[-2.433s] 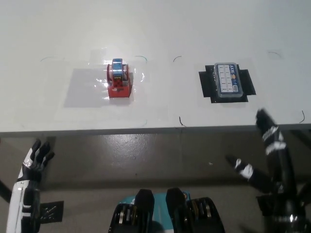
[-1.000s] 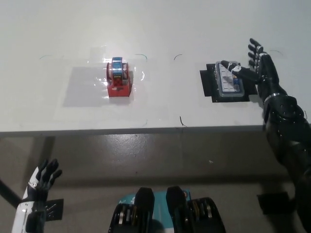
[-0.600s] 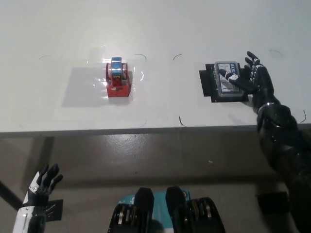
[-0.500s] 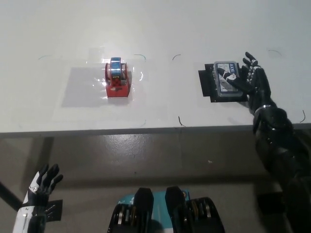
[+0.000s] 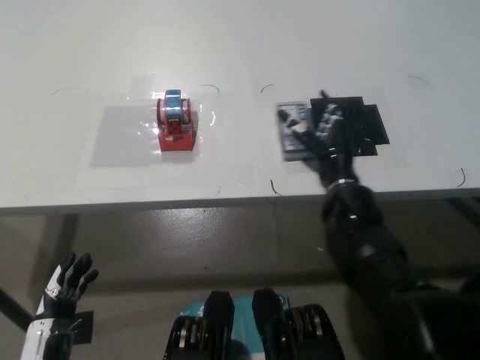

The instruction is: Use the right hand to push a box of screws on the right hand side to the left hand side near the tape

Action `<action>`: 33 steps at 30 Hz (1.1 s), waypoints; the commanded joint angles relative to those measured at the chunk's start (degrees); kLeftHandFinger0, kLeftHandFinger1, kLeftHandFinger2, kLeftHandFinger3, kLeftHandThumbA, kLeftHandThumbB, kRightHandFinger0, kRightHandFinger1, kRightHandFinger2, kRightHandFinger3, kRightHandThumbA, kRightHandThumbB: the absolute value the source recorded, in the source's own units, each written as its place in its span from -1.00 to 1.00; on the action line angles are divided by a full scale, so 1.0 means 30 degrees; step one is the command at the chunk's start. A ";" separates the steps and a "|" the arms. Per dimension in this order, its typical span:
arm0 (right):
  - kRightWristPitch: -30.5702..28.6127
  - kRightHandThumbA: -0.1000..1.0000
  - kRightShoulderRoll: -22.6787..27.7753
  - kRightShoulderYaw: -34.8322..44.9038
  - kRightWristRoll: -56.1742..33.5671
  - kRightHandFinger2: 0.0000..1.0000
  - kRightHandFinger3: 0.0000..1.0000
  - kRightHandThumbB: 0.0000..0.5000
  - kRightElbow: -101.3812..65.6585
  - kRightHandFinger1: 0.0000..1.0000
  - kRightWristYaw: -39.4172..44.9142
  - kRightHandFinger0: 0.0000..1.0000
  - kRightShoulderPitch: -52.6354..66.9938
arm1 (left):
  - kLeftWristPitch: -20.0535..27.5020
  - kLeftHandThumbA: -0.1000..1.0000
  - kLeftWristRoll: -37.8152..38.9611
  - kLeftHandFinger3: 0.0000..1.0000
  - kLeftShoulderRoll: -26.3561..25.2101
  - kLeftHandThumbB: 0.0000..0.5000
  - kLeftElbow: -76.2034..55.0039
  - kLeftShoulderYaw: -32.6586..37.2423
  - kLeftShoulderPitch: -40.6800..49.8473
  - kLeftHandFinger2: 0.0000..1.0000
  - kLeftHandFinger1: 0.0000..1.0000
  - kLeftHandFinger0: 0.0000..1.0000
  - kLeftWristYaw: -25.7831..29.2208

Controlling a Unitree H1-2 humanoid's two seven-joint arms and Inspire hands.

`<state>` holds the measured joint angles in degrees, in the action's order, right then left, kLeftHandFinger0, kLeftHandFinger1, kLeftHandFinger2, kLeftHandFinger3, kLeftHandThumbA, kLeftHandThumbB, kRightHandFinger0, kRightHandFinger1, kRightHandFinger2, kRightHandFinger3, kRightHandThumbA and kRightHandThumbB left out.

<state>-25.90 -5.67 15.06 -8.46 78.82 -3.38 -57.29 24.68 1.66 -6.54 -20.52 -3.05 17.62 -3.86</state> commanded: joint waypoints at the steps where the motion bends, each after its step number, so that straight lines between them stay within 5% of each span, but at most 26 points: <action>1: -0.0344 1.00 -0.1306 0.0230 -0.0606 1.00 1.00 -0.23 -0.0588 1.00 -0.0555 1.00 -0.0274 | 0.0750 0.98 -0.0015 1.00 0.0114 0.05 -0.0812 0.0106 0.0331 1.00 1.00 1.00 -0.0034; 6: -0.0344 1.00 -0.2378 0.0583 -0.0908 1.00 1.00 -0.26 -0.0989 1.00 -0.1242 1.00 -0.0189 | 0.0750 0.99 -0.0101 1.00 0.0266 0.07 -0.1053 0.0068 0.0597 1.00 1.00 1.00 0.0017; 10: -0.0344 1.00 -0.3224 0.1349 -0.1322 1.00 1.00 -0.09 -0.1416 1.00 -0.1703 1.00 -0.0250 | 0.0750 1.00 -0.0197 1.00 0.0252 0.09 -0.1097 0.0018 0.0721 1.00 1.00 1.00 -0.0009; 33: -0.0344 1.00 -0.5369 0.2811 -0.4661 1.00 1.00 -0.33 -0.1209 1.00 -0.3270 1.00 -0.1268 | 0.0750 1.00 -0.0484 1.00 0.0653 0.15 -0.1277 0.0215 0.1367 1.00 1.00 1.00 0.0029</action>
<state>-26.32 -19.30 25.16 -18.21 74.32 -10.82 -58.29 24.68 1.13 -5.10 -22.49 -3.00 20.77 -3.84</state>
